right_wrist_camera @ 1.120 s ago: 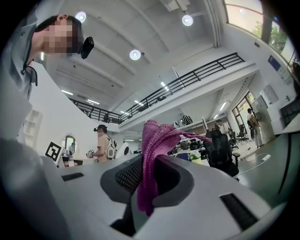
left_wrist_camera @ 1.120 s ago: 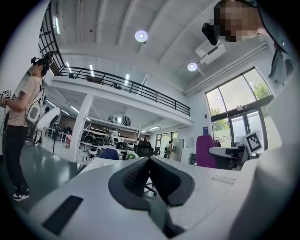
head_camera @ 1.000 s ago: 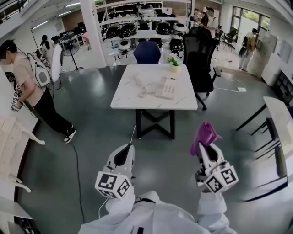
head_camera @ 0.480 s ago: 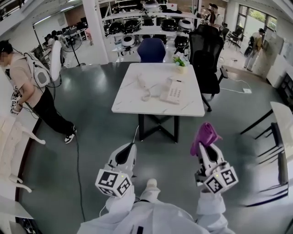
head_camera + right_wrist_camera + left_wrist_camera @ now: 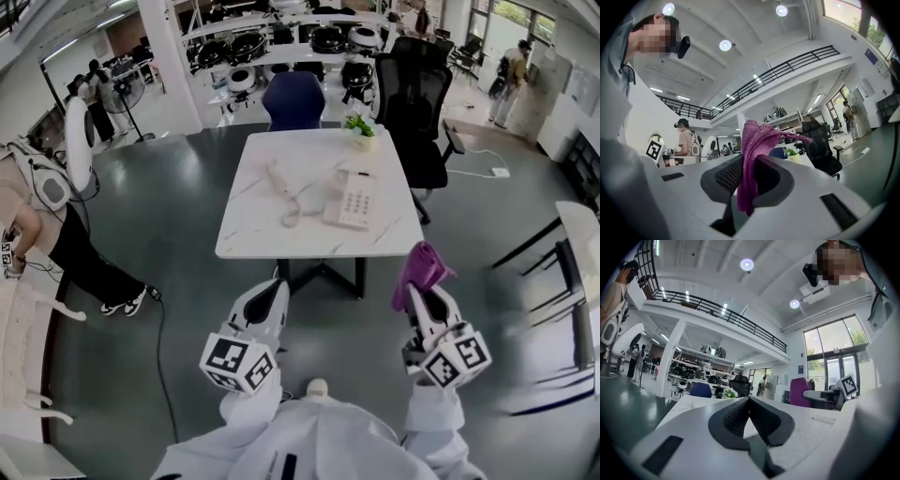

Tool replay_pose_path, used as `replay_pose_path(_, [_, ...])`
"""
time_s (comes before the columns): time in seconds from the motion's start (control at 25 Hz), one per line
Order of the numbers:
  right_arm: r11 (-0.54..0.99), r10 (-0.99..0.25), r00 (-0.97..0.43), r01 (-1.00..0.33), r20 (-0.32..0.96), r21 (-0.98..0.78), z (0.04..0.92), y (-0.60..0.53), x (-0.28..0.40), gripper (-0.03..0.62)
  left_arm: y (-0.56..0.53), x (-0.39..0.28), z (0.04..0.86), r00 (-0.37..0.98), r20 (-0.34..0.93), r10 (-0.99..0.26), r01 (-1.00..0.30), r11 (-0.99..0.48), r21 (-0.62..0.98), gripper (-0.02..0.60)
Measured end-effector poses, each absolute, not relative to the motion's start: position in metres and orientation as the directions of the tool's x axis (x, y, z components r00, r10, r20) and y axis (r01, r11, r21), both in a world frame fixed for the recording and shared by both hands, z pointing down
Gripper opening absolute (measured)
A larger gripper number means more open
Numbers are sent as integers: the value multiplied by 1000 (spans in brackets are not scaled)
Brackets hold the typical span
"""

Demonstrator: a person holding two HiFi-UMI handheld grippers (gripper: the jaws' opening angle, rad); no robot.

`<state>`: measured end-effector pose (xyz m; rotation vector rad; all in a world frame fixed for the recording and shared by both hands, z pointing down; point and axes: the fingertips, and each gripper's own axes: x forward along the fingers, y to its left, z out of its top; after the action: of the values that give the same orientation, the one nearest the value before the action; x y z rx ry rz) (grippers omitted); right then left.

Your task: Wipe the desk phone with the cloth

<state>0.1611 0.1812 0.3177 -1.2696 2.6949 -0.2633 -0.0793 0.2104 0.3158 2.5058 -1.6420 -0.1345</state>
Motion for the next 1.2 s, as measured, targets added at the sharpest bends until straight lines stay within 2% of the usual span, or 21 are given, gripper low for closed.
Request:
replay_pose_path(0.8, [523,-839,-543,-819,23,-236,355,67,152,32,88,-85,354,477,56,-877,-869,-461,179,-3])
replay_pose_path(1.2, [498,-849,-527,-820,34,-283,362,-15,158,32,18,-83,362,462,90,-882,-879,-441,182,-3])
